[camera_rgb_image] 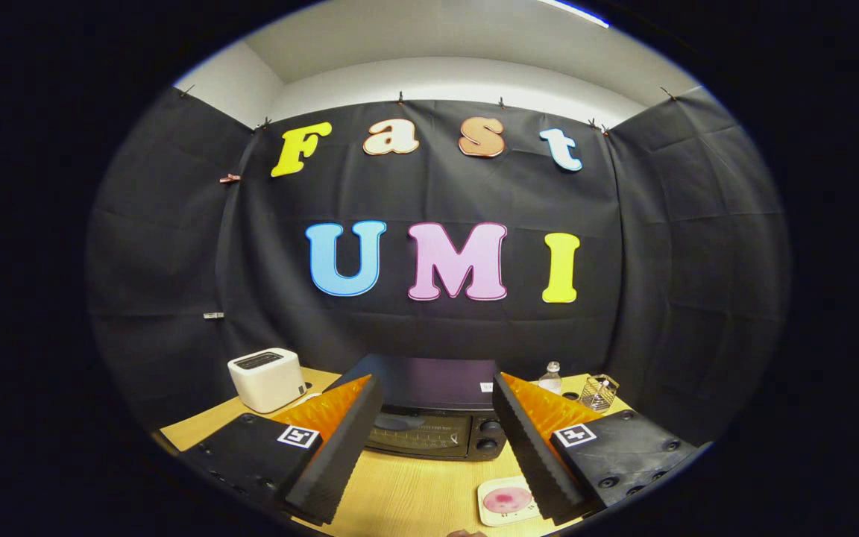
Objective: Open the toaster oven, put the food inside, and close the toaster oven door.
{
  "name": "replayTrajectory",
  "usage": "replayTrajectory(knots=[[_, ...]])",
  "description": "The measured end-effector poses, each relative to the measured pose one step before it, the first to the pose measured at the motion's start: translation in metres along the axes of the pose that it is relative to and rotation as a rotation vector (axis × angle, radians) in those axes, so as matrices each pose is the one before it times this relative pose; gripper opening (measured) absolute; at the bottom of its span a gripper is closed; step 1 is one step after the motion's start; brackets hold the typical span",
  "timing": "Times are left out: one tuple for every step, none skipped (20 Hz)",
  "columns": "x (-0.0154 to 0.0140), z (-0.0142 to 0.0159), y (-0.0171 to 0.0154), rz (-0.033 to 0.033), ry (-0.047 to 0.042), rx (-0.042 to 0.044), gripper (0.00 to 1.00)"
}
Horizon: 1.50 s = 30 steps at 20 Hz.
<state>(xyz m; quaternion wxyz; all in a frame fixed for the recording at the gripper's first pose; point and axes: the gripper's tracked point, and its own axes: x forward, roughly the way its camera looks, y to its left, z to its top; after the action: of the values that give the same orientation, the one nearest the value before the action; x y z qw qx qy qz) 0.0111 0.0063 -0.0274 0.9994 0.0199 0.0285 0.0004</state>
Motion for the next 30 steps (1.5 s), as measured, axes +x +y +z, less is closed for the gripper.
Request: replayTrajectory(knots=[[0.00355, -0.00387, -0.00043, -0.00395, 0.01111, 0.00015, 0.98], [0.00283, -0.00241, -0.00054, -0.00402, 0.00760, 0.00277, 0.98], [0.00288, -0.00137, -0.00033, -0.00487, 0.00277, 0.00439, 0.98], [0.00314, -0.00170, -0.00087, -0.00591, 0.00416, 0.00352, 0.98], [0.00354, -0.00277, 0.00013, -0.00432, 0.00599, 0.00456, 0.98], [0.00275, -0.00162, 0.00060, -0.00156, 0.00305, 0.00305, 0.98], [0.00385, -0.00214, 0.00133, -0.00559, 0.00498, 0.00262, 0.98], [0.00511, -0.00266, 0.00078, -0.00465, 0.00729, 0.00303, 0.98], [0.00523, -0.00542, 0.00124, -0.00880, 0.00678, -0.00097, 0.98], [0.00671, -0.00252, 0.00207, -0.00684, 0.00478, -0.00335, 0.98], [0.00846, -0.00332, 0.00252, -0.00777, 0.00697, -0.00106, 0.98], [0.00994, -0.00365, 0.00552, -0.00090, 0.00706, 0.00241, 0.98], [0.00762, -0.00338, 0.00499, -0.00051, 0.00497, 0.00088, 0.99], [0.01033, -0.00500, 0.00505, -0.00104, 0.00935, -0.00066, 0.99], [0.00966, -0.00621, 0.00503, 0.00078, 0.01438, -0.00247, 0.99], [0.01010, -0.00860, 0.00585, 0.00307, 0.02451, -0.00077, 0.99], [0.01010, -0.00725, 0.00552, 0.00078, 0.02334, 0.00134, 0.99], [0.00968, -0.00677, 0.00459, -0.00139, 0.02168, 0.00370, 0.99], [0.00879, -0.00651, 0.00494, 0.00310, 0.01563, 0.00538, 0.99], [0.00844, -0.00517, 0.00468, 0.00164, 0.01039, -0.00133, 0.99], [0.00961, -0.00564, 0.00522, 0.00154, 0.00904, -0.00922, 0.99], [0.00895, -0.00617, 0.00508, 0.00409, 0.01168, -0.01339, 0.99], [0.00757, -0.00725, 0.00348, 0.00156, 0.01346, -0.01320, 0.99], [0.00797, -0.00613, 0.00374, 0.00184, 0.01214, -0.00845, 0.99], [0.00669, -0.00488, 0.00322, 0.00185, 0.01003, -0.00502, 0.99], [0.00799, -0.00590, 0.00214, -0.00166, 0.01372, -0.00438, 0.99], [0.00615, -0.00606, 0.00031, -0.00236, 0.01470, -0.00353, 0.99], [0.00600, -0.00690, 0.00077, -0.00604, 0.01903, -0.00505, 0.99], [0.00455, -0.00625, 0.00001, -0.00664, 0.01999, -0.00202, 0.99], [0.00336, -0.00480, 0.00002, -0.00083, 0.01752, 0.00342, 0.99]])
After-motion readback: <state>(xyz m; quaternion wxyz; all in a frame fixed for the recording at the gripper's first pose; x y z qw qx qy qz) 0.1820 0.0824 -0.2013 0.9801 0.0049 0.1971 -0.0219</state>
